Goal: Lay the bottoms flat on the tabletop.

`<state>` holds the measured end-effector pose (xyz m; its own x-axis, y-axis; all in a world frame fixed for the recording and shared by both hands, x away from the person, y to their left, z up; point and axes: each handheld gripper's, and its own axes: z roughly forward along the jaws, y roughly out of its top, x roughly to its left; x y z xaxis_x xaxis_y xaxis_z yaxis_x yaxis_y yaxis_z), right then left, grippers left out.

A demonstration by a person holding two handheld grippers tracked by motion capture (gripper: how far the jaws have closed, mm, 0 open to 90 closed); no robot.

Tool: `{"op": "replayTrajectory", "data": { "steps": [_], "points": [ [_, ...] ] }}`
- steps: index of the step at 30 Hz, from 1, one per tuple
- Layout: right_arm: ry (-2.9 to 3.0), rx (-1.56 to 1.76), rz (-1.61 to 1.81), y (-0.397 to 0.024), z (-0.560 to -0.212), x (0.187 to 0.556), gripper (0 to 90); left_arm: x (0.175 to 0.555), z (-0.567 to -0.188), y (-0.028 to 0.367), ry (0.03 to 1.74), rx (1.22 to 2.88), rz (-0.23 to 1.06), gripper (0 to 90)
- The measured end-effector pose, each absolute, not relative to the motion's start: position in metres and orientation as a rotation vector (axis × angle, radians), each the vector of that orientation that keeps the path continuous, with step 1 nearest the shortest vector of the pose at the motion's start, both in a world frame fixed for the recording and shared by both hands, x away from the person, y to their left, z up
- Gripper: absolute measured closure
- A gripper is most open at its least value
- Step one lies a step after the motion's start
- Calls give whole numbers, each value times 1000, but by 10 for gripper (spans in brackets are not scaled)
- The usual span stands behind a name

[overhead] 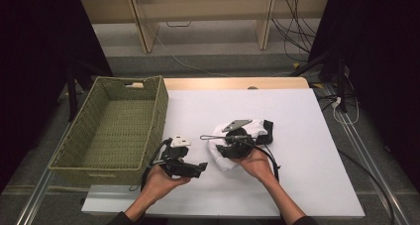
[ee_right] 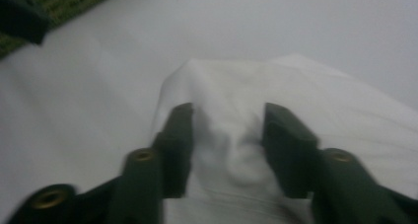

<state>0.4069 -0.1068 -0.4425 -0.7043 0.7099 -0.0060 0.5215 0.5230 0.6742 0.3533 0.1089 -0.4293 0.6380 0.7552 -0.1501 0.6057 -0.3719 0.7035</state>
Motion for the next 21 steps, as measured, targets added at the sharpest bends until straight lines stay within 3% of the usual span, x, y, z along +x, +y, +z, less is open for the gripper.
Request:
{"op": "replayTrajectory", "data": {
  "steps": [1,3,14,21],
  "points": [
    [2476,1041,986,-111,-442,406,854,353,-429,109,1057,2103,253,159],
    [2472,1047,1005,-114,-440,405,891,354,-428,110,1058,2099,256,159],
    [2374,1051,1010,-170,-409,372,900,354,-428,112,1065,2094,258,159],
    [2291,1258,886,-246,-425,359,900,354,-429,111,1066,2097,259,159]
  ]
}}
